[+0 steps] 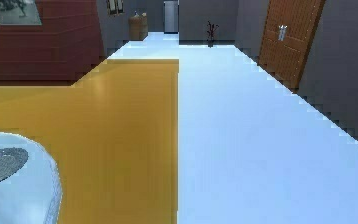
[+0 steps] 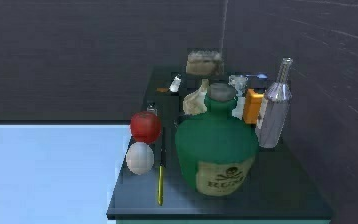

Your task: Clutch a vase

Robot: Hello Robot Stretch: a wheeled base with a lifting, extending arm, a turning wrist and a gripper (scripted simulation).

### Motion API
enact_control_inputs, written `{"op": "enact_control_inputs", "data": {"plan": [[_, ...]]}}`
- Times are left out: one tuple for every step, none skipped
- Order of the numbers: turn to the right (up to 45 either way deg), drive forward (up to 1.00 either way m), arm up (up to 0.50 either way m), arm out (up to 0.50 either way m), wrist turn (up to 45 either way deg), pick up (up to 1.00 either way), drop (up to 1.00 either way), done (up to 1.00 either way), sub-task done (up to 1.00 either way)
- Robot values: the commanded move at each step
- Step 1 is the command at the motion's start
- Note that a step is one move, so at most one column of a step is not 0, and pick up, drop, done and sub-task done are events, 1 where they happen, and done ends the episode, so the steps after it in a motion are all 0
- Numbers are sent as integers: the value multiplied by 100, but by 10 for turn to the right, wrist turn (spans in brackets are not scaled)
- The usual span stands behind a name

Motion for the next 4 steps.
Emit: {"op": "enact_control_inputs", "data": {"plan": [[0,0,50,0,0,0,0,0,0],[0,0,38,0,0,0,0,0,0],[0,0,0,44,0,0,0,0,0],[0,0,0,0,450,0,0,0,0]]}}
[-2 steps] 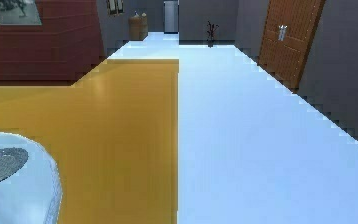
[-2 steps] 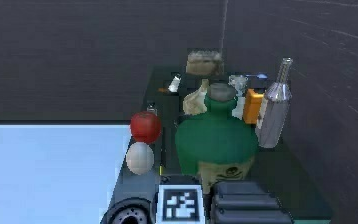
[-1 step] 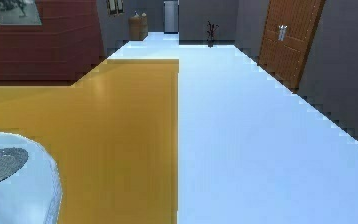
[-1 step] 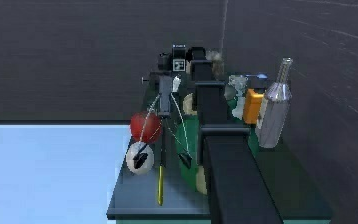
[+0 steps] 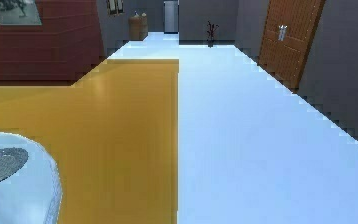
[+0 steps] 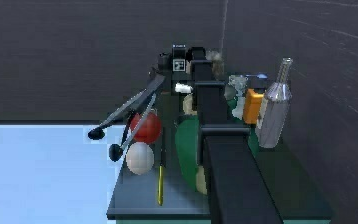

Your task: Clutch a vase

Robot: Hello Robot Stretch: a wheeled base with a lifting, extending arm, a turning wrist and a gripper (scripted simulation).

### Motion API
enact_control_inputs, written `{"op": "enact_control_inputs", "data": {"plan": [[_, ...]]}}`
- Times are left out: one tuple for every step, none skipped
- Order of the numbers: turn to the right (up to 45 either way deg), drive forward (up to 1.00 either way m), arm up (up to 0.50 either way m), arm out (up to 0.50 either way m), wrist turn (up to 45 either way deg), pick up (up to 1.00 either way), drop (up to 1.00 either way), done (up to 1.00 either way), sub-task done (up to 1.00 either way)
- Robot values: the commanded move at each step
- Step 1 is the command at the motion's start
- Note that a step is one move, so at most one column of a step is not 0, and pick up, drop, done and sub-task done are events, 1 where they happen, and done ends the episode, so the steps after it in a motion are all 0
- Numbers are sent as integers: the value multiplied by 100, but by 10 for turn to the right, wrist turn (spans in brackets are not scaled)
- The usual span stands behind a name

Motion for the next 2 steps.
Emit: {"op": "enact_control_inputs", "data": {"plan": [[0,0,0,0,450,0,0,0,0],[0,0,0,0,450,0,0,0,0]]}}
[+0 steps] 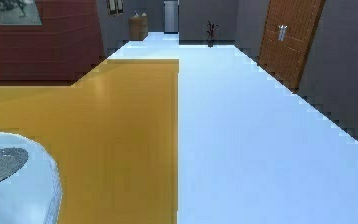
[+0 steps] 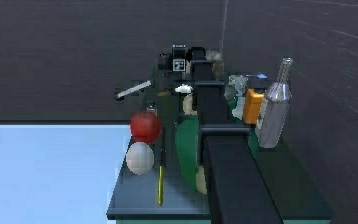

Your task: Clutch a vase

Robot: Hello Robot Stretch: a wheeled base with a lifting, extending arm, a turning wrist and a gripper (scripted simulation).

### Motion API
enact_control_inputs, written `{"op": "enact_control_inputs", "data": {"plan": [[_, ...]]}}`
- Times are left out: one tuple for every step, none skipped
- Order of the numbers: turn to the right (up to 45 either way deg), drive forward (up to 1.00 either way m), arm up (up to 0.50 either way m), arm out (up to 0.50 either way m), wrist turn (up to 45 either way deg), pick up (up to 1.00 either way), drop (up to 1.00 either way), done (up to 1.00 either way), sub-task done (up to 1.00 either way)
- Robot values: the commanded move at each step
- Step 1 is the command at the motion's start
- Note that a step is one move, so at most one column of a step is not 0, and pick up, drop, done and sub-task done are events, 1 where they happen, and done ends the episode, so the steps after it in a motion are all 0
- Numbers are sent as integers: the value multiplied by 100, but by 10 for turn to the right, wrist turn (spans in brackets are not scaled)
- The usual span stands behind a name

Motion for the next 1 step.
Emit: {"op": "enact_control_inputs", "data": {"plan": [[0,0,0,0,450,0,0,0,0]]}}
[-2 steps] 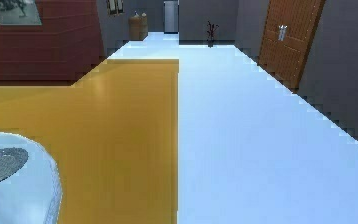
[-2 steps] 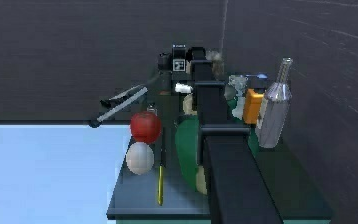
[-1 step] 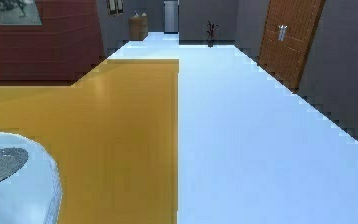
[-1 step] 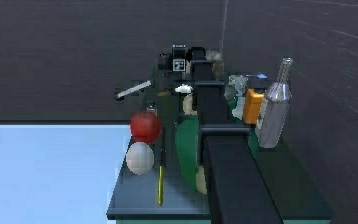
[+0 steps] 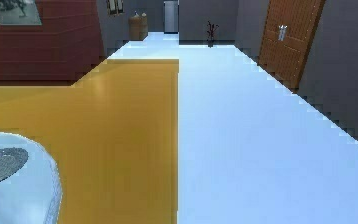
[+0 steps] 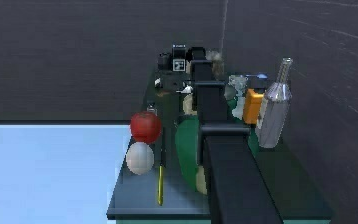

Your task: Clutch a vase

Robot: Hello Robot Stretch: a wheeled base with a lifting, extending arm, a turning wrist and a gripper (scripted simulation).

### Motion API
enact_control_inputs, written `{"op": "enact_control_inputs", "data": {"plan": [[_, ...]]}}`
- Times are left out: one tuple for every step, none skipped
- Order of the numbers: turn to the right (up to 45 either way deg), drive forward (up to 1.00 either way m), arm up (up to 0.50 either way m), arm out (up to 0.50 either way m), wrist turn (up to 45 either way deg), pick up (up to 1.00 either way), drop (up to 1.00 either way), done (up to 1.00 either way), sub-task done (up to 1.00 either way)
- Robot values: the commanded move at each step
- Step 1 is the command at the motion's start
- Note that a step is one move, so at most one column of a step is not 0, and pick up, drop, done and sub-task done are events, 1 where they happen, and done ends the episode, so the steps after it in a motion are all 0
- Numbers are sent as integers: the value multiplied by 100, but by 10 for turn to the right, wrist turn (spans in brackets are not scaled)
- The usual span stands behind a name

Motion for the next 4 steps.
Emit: {"op": "enact_control_inputs", "data": {"plan": [[0,0,0,0,300,0,0,0,0],[0,0,-10,0,0,0,0,0,0],[0,0,0,0,0,100,0,0,0],[0,0,10,0,0,0,0,0,0]]}}
